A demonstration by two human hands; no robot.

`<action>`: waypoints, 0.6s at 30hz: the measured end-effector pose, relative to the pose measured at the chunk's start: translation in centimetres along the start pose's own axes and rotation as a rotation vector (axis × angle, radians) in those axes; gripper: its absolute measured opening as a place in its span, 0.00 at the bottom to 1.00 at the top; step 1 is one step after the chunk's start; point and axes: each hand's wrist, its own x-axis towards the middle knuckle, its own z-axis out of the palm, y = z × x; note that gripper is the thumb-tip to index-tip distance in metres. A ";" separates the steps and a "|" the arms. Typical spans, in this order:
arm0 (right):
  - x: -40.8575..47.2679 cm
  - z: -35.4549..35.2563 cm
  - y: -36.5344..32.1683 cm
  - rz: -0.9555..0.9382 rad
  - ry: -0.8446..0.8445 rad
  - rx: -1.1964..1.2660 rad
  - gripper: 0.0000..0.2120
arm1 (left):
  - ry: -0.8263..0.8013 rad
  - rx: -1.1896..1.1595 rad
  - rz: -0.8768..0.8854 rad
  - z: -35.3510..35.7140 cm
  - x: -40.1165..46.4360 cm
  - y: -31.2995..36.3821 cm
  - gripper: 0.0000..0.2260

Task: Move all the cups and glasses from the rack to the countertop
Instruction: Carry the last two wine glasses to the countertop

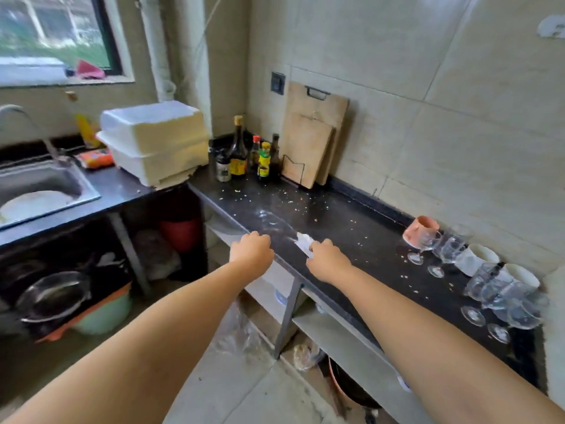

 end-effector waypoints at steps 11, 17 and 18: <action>-7.8 7.9 -29.4 -0.456 -0.118 -0.114 0.17 | 0.129 0.018 -0.428 -6.7 -18.8 -26.4 0.13; -15.5 13.8 -45.2 -0.645 -0.178 -0.122 0.20 | 0.169 0.036 -0.675 -10.3 -31.4 -40.9 0.14; -17.0 14.7 -47.7 -0.677 -0.199 -0.139 0.21 | 0.182 0.029 -0.731 -10.7 -33.6 -43.1 0.13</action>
